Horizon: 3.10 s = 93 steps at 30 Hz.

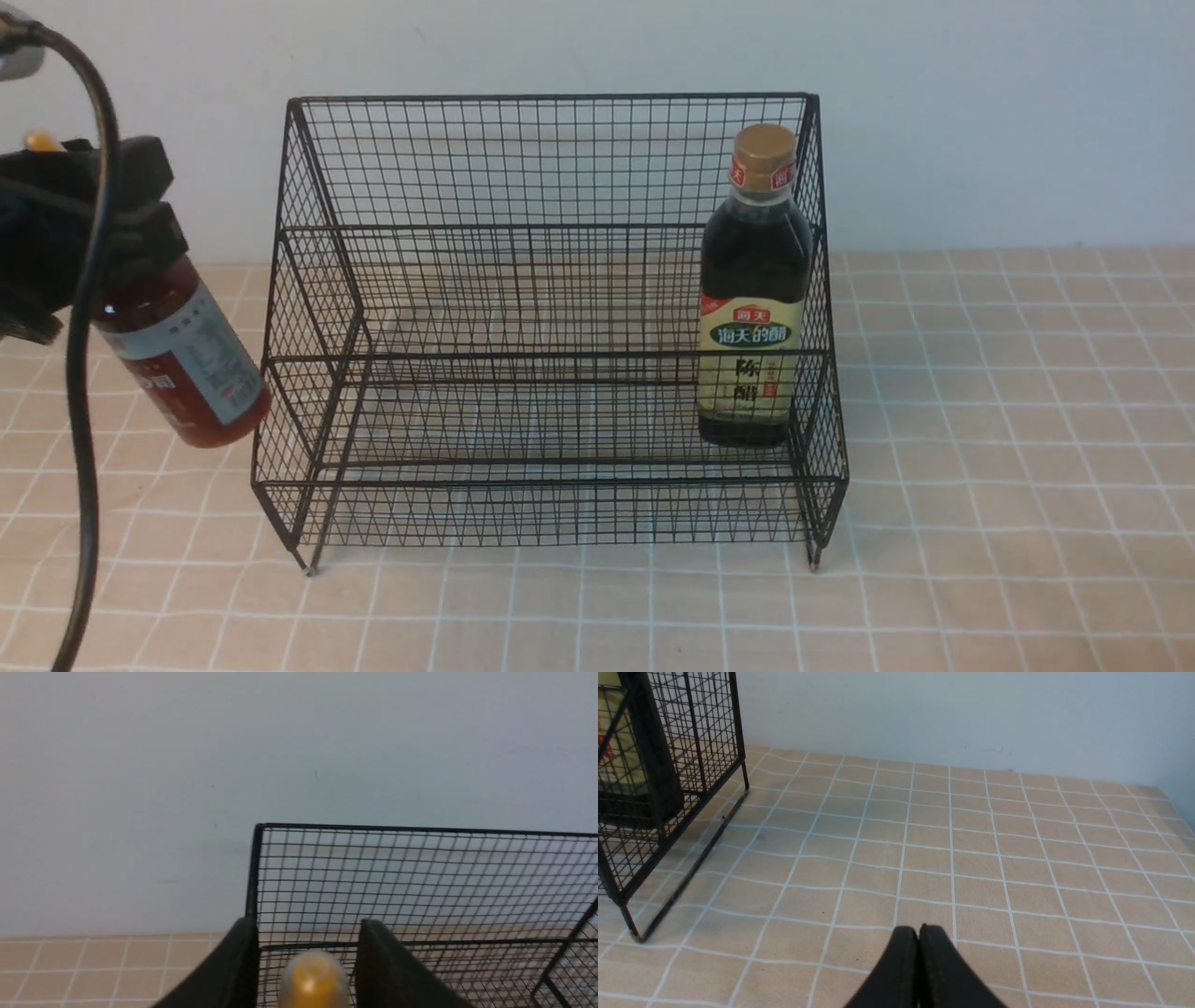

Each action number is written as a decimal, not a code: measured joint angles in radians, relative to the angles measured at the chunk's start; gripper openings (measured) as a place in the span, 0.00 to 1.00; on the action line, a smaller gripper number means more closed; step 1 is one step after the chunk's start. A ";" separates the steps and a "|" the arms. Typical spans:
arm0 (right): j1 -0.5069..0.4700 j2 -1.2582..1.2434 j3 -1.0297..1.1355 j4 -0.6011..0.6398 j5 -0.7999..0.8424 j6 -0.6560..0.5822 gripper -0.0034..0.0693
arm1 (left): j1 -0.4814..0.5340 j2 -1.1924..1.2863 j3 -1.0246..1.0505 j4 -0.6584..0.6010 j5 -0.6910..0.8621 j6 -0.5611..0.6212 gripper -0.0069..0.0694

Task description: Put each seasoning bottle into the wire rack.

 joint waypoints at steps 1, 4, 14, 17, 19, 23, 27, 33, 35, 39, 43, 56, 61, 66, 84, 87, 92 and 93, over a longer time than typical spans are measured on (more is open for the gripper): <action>0.000 0.000 0.000 0.000 0.000 0.000 0.03 | -0.020 0.006 0.000 -0.001 -0.004 0.001 0.41; 0.000 0.000 0.000 0.000 0.000 0.000 0.03 | -0.072 0.021 0.000 -0.003 -0.018 0.003 0.41; 0.000 0.000 0.000 0.000 0.000 0.000 0.03 | -0.293 0.192 0.000 -0.019 -0.266 0.048 0.41; 0.000 0.000 0.000 0.000 0.000 0.000 0.03 | -0.317 0.263 0.000 -0.023 -0.328 0.049 0.41; 0.000 0.000 0.000 0.000 0.000 0.000 0.03 | -0.322 0.303 0.000 -0.023 -0.339 0.049 0.41; 0.000 0.000 0.000 0.000 0.000 0.000 0.03 | -0.323 0.374 0.000 -0.015 -0.342 0.049 0.41; 0.000 0.000 0.000 0.000 0.000 0.000 0.03 | -0.327 0.406 0.000 -0.012 -0.340 0.049 0.41; 0.000 0.000 0.000 0.000 0.000 0.000 0.03 | -0.329 0.439 -0.003 -0.012 -0.324 0.055 0.41; 0.000 0.000 0.000 0.000 0.000 0.000 0.03 | -0.329 0.447 -0.004 -0.012 -0.319 0.055 0.41; 0.000 0.000 0.000 0.000 0.000 0.018 0.03 | -0.329 0.468 -0.005 -0.012 -0.288 0.055 0.43; 0.000 0.000 0.000 0.000 0.000 0.021 0.03 | -0.331 0.473 -0.008 -0.006 -0.255 0.055 0.47; 0.000 0.000 0.000 0.000 0.000 0.021 0.03 | -0.331 0.347 -0.009 0.001 -0.185 0.136 0.56; 0.000 0.000 0.000 0.000 0.000 0.021 0.03 | -0.331 0.176 -0.009 -0.004 0.017 0.134 0.41; 0.000 0.000 0.000 0.000 0.000 0.021 0.03 | -0.331 0.031 -0.009 -0.028 0.331 0.039 0.14; 0.000 0.000 0.000 0.000 0.000 0.021 0.03 | -0.331 -0.426 -0.009 0.910 0.693 -1.058 0.08; 0.000 0.000 0.000 0.000 0.000 0.021 0.03 | -0.331 -0.493 -0.009 0.946 0.652 -1.093 0.08; 0.000 0.000 0.000 0.000 0.000 0.021 0.03 | -0.331 -0.556 -0.009 0.962 0.646 -1.101 0.08; 0.000 0.000 0.000 0.000 0.000 0.021 0.03 | -0.331 -0.566 -0.009 0.969 0.646 -1.101 0.08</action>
